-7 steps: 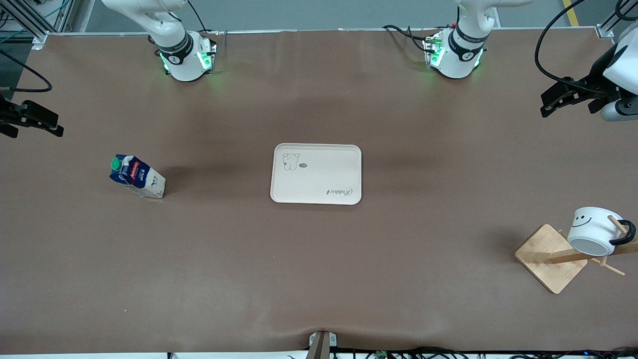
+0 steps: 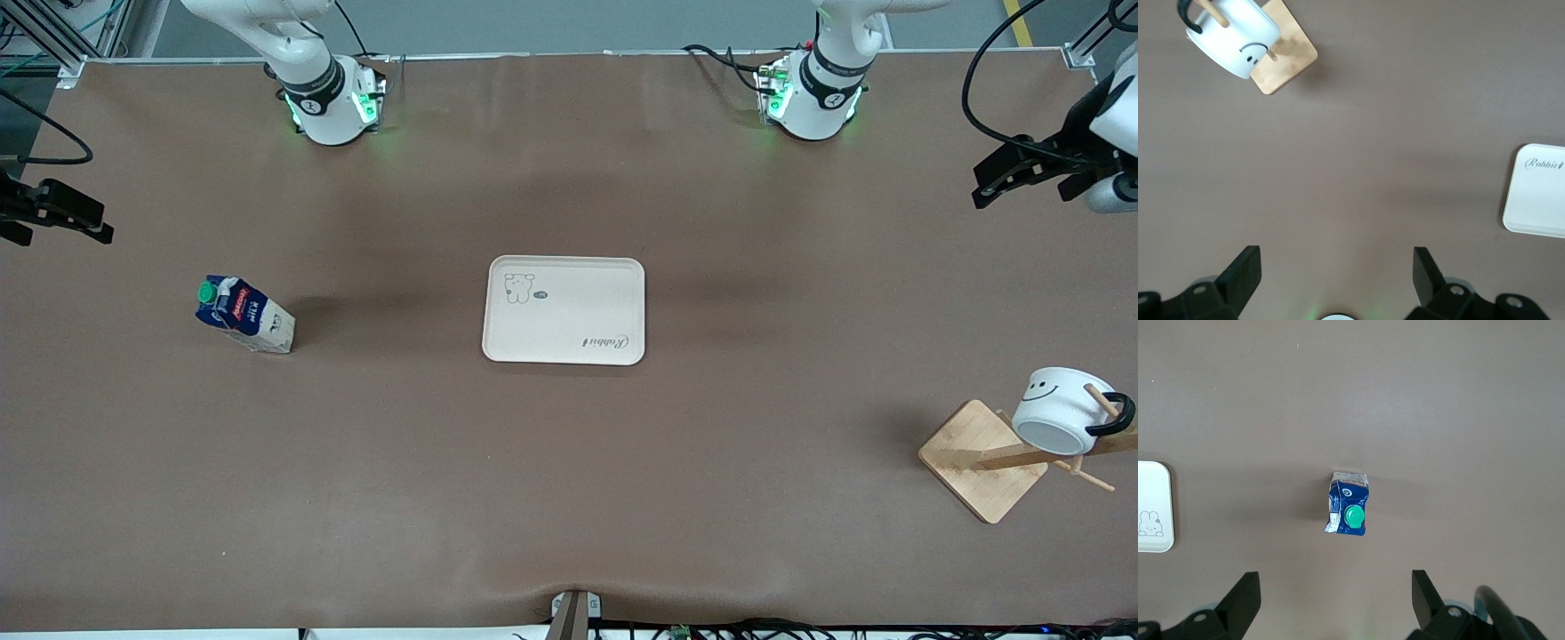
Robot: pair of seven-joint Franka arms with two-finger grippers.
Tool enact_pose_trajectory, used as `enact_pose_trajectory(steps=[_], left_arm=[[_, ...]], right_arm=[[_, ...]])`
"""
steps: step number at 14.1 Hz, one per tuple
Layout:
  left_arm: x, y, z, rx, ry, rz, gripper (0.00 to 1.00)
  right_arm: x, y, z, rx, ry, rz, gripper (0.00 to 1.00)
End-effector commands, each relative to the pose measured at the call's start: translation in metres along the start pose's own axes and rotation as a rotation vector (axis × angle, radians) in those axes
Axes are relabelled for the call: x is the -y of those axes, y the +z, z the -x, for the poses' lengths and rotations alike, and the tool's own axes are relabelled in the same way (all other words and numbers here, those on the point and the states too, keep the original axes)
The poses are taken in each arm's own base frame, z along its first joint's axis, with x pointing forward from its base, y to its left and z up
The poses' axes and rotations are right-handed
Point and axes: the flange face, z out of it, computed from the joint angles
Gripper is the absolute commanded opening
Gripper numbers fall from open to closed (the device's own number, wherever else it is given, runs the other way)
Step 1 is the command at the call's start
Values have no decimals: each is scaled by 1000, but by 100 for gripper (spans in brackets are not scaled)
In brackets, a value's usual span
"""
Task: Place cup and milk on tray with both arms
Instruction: 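Move the left gripper toward the white mug on the wooden stand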
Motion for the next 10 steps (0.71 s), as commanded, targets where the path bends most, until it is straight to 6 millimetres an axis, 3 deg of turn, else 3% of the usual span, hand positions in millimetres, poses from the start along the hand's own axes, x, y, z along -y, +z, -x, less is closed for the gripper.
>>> enact_pose_trajectory(steps=[1,4,5,10], left_arm=[[23,-9,-4,-8,-45,-3,100],[42,-9,-7,-24,-80,-1,100],[60,-6,-9,-40,-116,0,100],[108,28,-17,-153,-217,31,100]], right_arm=[[-2,-3,2,1,7,-17,100],[-2,-2,1,2,8,-17,100],[-2,-2,1,2,8,-15,100],[-1,-2,1,2,5,-17,100]])
